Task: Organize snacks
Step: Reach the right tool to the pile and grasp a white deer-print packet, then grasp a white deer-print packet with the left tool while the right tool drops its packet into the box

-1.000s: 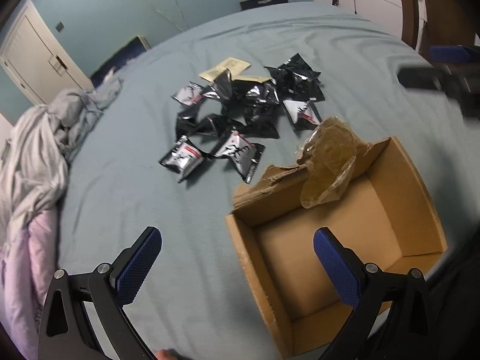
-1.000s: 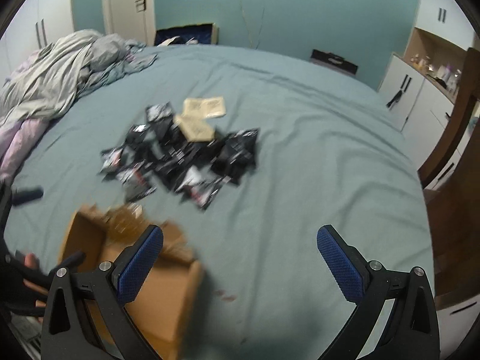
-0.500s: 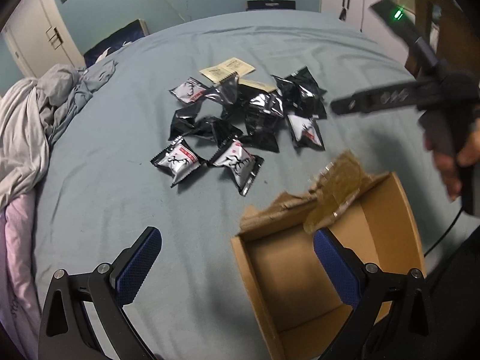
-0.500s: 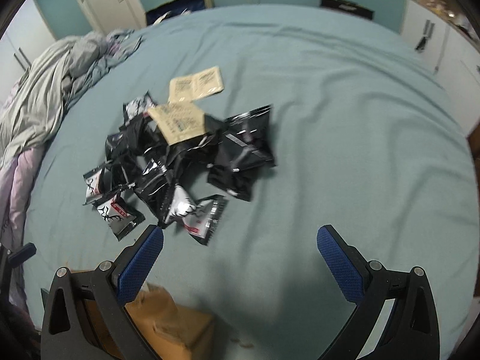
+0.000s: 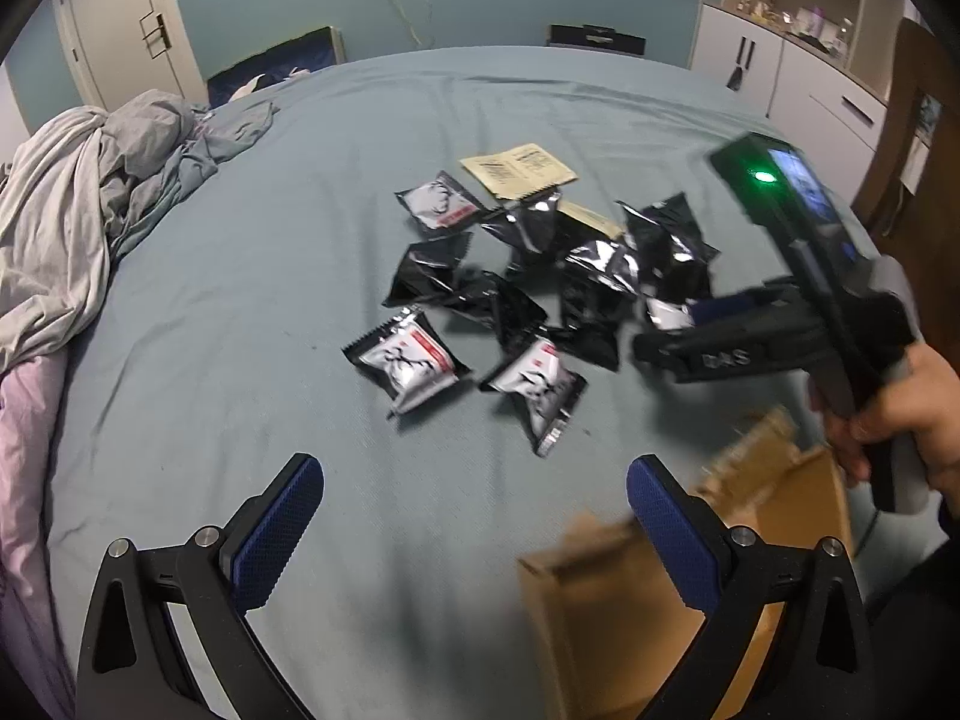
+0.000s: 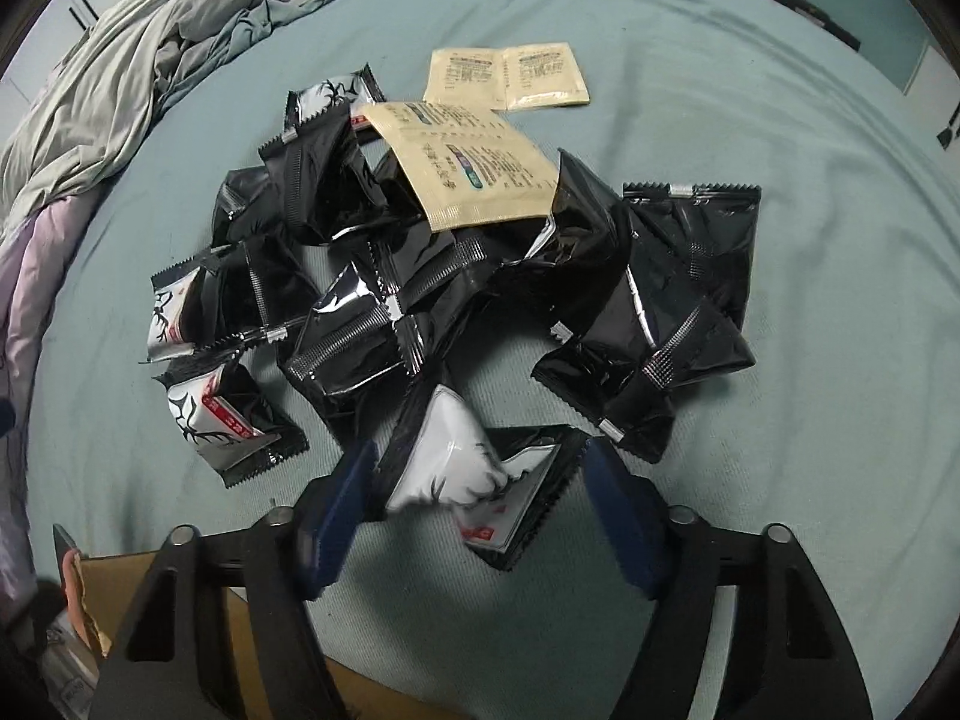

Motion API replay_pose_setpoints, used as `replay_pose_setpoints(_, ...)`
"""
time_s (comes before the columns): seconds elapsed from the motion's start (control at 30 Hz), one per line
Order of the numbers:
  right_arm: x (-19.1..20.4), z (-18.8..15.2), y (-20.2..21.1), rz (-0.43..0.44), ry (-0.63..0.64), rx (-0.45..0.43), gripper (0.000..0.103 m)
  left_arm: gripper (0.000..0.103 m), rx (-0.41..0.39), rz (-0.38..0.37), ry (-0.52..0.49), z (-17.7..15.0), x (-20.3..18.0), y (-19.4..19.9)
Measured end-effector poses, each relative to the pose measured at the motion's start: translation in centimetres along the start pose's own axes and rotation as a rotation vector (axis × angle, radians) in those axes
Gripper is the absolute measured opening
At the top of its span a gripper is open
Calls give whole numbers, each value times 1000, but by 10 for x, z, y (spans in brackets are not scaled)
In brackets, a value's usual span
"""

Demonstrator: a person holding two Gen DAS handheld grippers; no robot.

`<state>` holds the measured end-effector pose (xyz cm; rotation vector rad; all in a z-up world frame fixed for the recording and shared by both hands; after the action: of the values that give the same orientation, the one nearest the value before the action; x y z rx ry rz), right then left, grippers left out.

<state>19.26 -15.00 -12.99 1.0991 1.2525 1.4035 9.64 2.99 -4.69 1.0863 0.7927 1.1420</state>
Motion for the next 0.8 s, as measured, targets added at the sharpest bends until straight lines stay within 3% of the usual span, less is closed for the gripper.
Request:
replay_pose_setpoints(0.2,-3,2,11,53,-5,-42,34,103,44,-23,52,22,29,-31)
replay_pose_setpoints(0.3,2,-1,33,95,4,-90,34,103,60,-19,84,32,41,-48)
replay_pose_setpoints(0.43,11,-11,60,108,16,-158,34,103,91,-88,127,46,44,-69)
replay_pose_setpoints(0.5,7,-23,79,132,-15,-204,34,103,107,-83,144,52,45,-79)
replay_pose_setpoints(0.67,-4,-76,125,180,-77,-304,34,102,154,-118,191,63,50,-105)
replay_pose_setpoints(0.8,-1,-125,151,193,-96,-371,34,94,169,-189,248,64,59,-116)
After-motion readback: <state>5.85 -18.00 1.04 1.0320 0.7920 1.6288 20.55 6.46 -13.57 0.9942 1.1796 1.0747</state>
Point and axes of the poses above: each gripper's, at about its wrist camera, not at the fingertips, and y roughly against the way its jaws point, x to its left, z to its top, the point moved 5 cm from there along -y, roughly the way its jaws point, and after that the axes turned 12 degrees about x, right-handed, at the moved point
